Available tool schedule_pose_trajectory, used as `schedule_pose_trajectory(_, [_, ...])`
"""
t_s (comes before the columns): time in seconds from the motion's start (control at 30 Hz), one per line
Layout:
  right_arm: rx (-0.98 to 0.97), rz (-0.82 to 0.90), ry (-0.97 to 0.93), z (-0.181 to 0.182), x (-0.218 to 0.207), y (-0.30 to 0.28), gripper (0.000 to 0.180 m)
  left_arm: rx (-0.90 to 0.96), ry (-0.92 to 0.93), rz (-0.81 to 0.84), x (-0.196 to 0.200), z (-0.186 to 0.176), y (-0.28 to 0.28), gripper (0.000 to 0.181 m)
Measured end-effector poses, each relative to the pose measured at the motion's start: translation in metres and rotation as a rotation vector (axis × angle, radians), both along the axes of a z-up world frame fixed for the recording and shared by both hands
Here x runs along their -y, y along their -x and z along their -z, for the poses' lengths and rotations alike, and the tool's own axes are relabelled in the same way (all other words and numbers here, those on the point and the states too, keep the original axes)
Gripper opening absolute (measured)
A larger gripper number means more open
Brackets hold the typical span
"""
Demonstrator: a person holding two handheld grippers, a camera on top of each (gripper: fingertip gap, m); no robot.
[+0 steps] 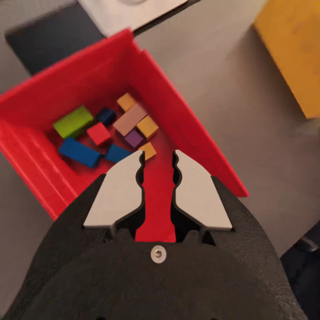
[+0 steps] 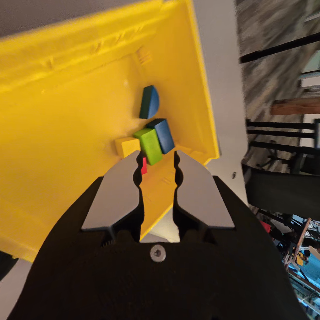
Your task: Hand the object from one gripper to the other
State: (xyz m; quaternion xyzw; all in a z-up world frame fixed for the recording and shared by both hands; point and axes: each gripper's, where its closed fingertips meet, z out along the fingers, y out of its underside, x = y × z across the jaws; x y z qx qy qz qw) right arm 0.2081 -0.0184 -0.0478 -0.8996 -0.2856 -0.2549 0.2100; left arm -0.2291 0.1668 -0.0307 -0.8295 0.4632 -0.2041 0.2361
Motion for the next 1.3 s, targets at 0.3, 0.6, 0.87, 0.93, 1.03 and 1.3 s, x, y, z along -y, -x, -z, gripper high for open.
schedule_pose_trajectory(0.3, [0.056,-0.048,-0.596,-0.137,-0.022,0.064,0.042,-0.196,0.214,-0.163,-0.013,0.073,-0.002,0.041])
schedule_pose_trajectory(0.6, [0.008,-0.017,-0.85,-0.179,-0.033,0.135,0.047,-0.317,0.22,-0.184,-0.015,0.102,-0.004,0.044])
schedule_pose_trajectory(0.87, [0.106,0.051,-0.919,-0.173,-0.046,0.169,0.039,-0.359,0.266,-0.197,-0.013,0.118,-0.006,0.032])
schedule_pose_trajectory(0.93, [0.097,0.05,-0.901,-0.168,-0.048,0.171,0.038,-0.353,0.275,-0.201,-0.013,0.118,-0.006,0.032])
schedule_pose_trajectory(1.03, [0.103,0.063,-0.878,-0.163,-0.05,0.168,0.038,-0.364,0.283,-0.204,-0.013,0.118,-0.002,0.031])
schedule_pose_trajectory(1.3, [0.095,0.066,-0.833,-0.152,-0.055,0.167,0.038,-0.28,0.265,-0.212,-0.01,0.077,0.011,0.03])
